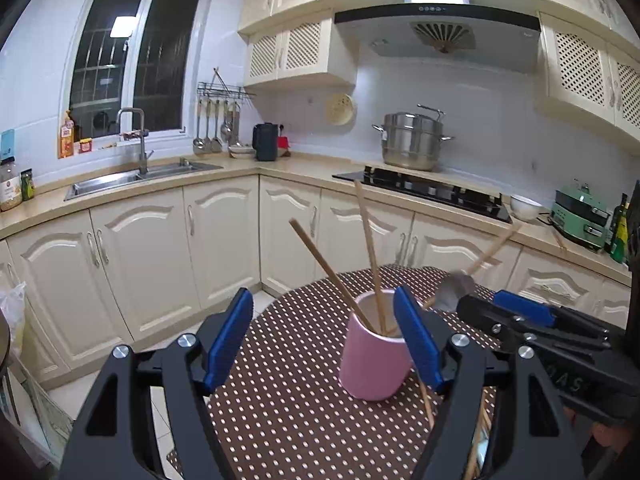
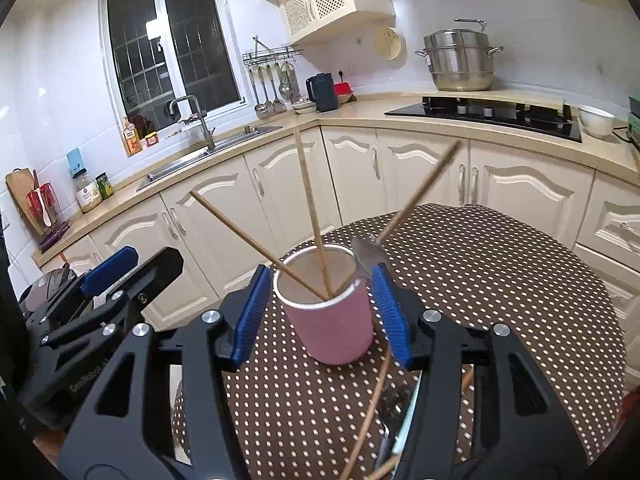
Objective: Organize utensils
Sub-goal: 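Lower the spoon into the pink cup and open the right tool, then grasp another wooden chopstick from the table with the left tool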
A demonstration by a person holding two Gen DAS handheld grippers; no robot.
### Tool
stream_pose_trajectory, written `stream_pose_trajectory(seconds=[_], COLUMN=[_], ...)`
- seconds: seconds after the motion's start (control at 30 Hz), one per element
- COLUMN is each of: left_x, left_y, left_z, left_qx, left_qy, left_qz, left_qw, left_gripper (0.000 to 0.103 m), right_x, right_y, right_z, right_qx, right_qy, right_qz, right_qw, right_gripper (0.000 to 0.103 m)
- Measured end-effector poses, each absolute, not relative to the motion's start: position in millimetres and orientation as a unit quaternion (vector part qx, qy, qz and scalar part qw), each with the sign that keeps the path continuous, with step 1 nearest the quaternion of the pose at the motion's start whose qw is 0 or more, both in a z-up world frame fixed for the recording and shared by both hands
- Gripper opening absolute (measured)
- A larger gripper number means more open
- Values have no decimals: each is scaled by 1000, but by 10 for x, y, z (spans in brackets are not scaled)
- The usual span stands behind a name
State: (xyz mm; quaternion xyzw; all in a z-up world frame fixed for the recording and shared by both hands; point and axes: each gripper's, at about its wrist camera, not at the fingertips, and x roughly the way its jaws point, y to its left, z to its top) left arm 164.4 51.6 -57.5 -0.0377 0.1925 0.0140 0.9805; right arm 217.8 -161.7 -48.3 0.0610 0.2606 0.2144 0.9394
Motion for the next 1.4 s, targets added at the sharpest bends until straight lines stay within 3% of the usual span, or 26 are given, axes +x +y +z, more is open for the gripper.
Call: stream_pose_trajectory(seconds=[0.2, 0.57, 0.8, 0.9, 1.33, 1.4], left_x=[1595, 1964, 2170, 2230, 2619, 2636], left_y=[296, -566, -982, -1178, -1589, -1610], left_z=[-688, -1335, -1548, -1614, -1824, -1887], left_qx=[-35, 16, 73, 115, 187, 188], left_qy=[234, 429, 472, 484, 512, 518], left_qz=[-35, -179, -177, -175, -157, -155], left_qw=[971, 885, 860, 850, 824, 820], left_gripper=[72, 72, 71, 51, 44, 23], right_x=[1979, 1849, 1819, 1825, 1857, 1866], right_y=[-2008, -2660, -2924, -2979, -3119, -3135], right_z=[-549, -963, -1204, -1263, -1359, -1371], right_qx=[64, 81, 93, 99, 114, 117], right_qy=[272, 346, 382, 389, 397, 399], right_qz=[186, 119, 101, 100, 101, 102], right_qw=[942, 927, 914, 911, 905, 904], right_gripper=[54, 55, 58, 58, 59, 59])
